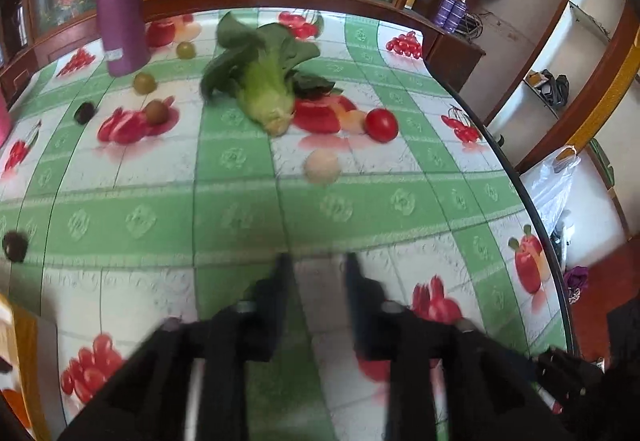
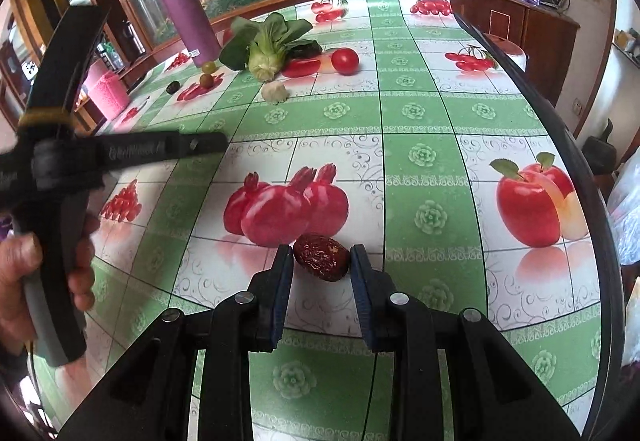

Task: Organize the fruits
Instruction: 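Grasp a red date on the table with the right tool while the left tool grasps a round beige cookie, then carry the red date with the right tool while the left tool carries the cookie to the tray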

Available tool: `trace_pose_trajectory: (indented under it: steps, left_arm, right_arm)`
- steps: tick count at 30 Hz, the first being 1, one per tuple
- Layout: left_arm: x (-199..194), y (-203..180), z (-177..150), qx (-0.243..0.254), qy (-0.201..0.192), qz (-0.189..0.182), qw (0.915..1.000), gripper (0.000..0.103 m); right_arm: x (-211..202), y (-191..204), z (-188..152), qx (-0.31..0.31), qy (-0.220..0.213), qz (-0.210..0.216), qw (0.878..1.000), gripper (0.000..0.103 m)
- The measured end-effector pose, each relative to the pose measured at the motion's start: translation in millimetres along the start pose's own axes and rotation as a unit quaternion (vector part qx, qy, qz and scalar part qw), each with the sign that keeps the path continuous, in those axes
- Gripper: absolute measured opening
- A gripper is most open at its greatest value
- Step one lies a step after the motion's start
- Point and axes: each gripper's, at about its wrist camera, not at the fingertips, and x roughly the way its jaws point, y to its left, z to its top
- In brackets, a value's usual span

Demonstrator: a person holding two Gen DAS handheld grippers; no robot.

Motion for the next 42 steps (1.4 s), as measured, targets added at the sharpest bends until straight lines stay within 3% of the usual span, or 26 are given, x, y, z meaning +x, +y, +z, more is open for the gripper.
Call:
trace_pose_trajectory:
  steps: [1, 2, 4, 6, 8, 9, 10, 13, 22, 36, 39, 42]
  left_arm:
    - [1, -5, 6, 0.004, -0.012, 0.015, 0.9998, 0.071]
    - [2, -8, 12, 0.009, -0.028, 0.022, 0.9993, 0.076]
    - [8, -15, 25, 0.02, -0.049, 0.029, 0.9982, 0.077]
    - [22, -19, 36, 0.026, -0.041, 0.041, 0.998, 0.077]
    - [36, -20, 42, 0.026, -0.029, 0.049, 0.998, 0.073]
    - [43, -19, 43, 0.023, -0.02, 0.048, 0.9984, 0.06]
    - [50, -19, 43, 0.021, -0.007, 0.047, 0.9986, 0.04]
    - [54, -19, 43, 0.035, -0.017, 0.059, 0.9975, 0.027]
    - [17, -5, 11, 0.026, -0.015, 0.024, 0.9993, 0.027]
    - [-81, 10, -99, -0.002, -0.01, 0.042, 0.999, 0.027]
    - [-90, 18, -111, -0.012, -0.008, 0.044, 0.9989, 0.027]
    - [-97, 23, -120, -0.016, -0.007, 0.036, 0.9992, 0.027]
  right_arm:
    - [0, 0, -1, -0.002, 0.0, 0.0, 1.0, 0.029]
    - [-1, 0, -2, -0.003, 0.0, 0.0, 1.0, 0.029]
    - [-1, 0, -2, -0.004, 0.0, 0.0, 1.0, 0.029]
    - [1, 0, -1, 0.0, -0.001, 0.001, 1.0, 0.029]
    - [2, -1, 0, 0.005, -0.001, 0.003, 1.0, 0.029]
    - [2, -2, 0, 0.008, -0.001, 0.004, 1.0, 0.029]
    - [1, -2, 0, 0.01, -0.001, 0.007, 1.0, 0.029]
    - [1, -4, 0, 0.015, -0.001, 0.01, 1.0, 0.029]
    - [-7, -7, -2, 0.023, -0.009, 0.012, 1.0, 0.029]
    - [-28, 4, -18, -0.017, -0.01, 0.001, 1.0, 0.029]
    - [-26, 2, -16, -0.009, -0.008, -0.002, 1.0, 0.039]
    - [-24, 3, -13, -0.009, -0.006, 0.0, 1.0, 0.042]
